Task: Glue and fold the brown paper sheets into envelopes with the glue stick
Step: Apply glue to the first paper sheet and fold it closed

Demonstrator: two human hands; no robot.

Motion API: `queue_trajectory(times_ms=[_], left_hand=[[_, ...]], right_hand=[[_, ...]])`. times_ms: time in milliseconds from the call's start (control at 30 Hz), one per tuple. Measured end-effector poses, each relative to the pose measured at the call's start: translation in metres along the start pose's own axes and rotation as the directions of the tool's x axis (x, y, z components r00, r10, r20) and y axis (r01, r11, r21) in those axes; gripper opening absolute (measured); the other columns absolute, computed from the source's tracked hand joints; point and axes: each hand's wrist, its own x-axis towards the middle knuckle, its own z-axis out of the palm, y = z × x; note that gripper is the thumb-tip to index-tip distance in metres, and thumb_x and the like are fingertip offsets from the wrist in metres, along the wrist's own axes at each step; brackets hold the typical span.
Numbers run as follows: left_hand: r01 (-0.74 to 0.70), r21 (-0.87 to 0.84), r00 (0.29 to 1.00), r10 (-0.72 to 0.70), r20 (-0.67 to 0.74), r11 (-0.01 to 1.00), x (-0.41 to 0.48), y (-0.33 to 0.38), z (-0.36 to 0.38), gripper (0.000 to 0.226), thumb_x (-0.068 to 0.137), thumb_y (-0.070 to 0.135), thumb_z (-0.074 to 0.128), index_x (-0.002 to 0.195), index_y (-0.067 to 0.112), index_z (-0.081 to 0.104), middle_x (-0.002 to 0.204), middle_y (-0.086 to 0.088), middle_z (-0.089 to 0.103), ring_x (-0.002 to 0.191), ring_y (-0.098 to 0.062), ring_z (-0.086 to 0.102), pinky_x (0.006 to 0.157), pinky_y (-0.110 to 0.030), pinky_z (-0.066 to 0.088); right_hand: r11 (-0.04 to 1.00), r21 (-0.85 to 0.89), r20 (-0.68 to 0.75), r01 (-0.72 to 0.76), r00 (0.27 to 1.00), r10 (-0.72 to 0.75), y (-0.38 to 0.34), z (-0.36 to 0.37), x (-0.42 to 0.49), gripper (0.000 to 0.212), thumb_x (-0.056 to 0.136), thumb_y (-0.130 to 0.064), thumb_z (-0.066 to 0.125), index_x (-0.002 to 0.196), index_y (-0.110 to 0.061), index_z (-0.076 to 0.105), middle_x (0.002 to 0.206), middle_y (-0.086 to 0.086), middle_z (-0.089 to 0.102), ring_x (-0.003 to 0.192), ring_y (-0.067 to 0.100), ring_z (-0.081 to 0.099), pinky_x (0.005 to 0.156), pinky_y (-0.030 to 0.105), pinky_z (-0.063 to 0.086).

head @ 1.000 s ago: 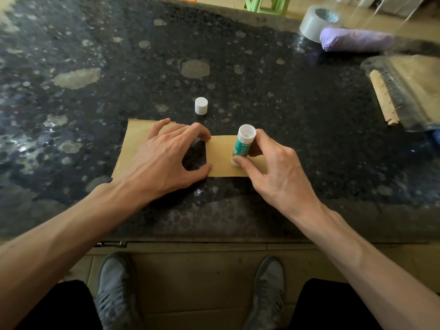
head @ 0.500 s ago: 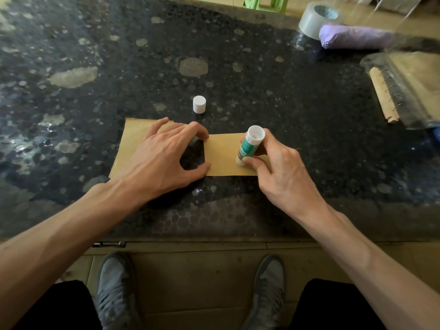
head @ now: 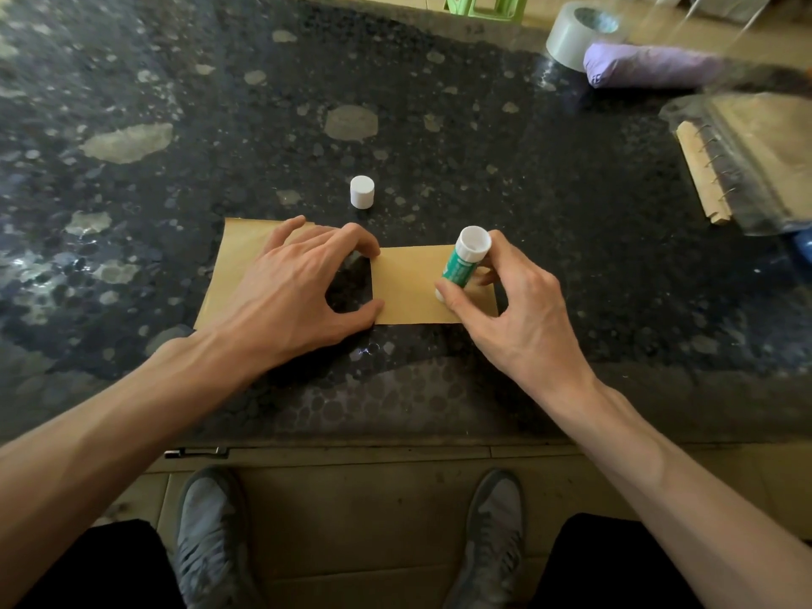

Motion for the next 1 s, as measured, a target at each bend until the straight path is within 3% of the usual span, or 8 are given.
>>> queue_trajectory(times_ms=[367, 633, 1000], left_hand=[[-0.006, -0.006, 1.000, 0.006, -0.007, 1.000, -0.001, 0.001, 0.000, 0.048, 0.086, 0.056, 0.068, 0.123, 0.029, 0.053, 0.122, 0.010, 0.068, 0.123, -0.014, 0.060, 0.128, -0.045, 0.021], [-0.020, -0.007, 0.999, 0.019, -0.025, 1.000, -0.001, 0.002, 0.000, 0.047, 0.087, 0.052, 0.071, 0.123, 0.026, 0.055, 0.120, 0.011, 0.067, 0.121, -0.012, 0.060, 0.128, -0.046, 0.021], [-0.032, -0.025, 0.999, 0.031, -0.035, 0.999, -0.001, 0.002, 0.001, 0.047, 0.086, 0.051, 0.071, 0.122, 0.025, 0.056, 0.121, 0.011, 0.067, 0.121, -0.010, 0.060, 0.129, -0.046, 0.019]], right_hand=[[1.000, -0.023, 0.073, -0.018, 0.997, 0.020, 0.003, -0.009, 0.000, 0.034, 0.099, -0.033, 0.071, 0.123, -0.016, 0.055, 0.109, -0.007, 0.066, 0.099, 0.004, 0.060, 0.083, 0.011, 0.049], [0.998, -0.055, 0.054, -0.037, 0.998, 0.040, 0.009, -0.015, -0.002, 0.035, 0.098, -0.031, 0.073, 0.124, -0.014, 0.057, 0.108, -0.009, 0.064, 0.096, 0.001, 0.058, 0.082, 0.000, 0.043], [0.993, -0.101, 0.026, -0.066, 0.997, 0.069, 0.014, -0.022, -0.005, 0.036, 0.098, -0.032, 0.073, 0.125, -0.015, 0.057, 0.110, -0.013, 0.060, 0.099, 0.000, 0.057, 0.082, -0.004, 0.039]])
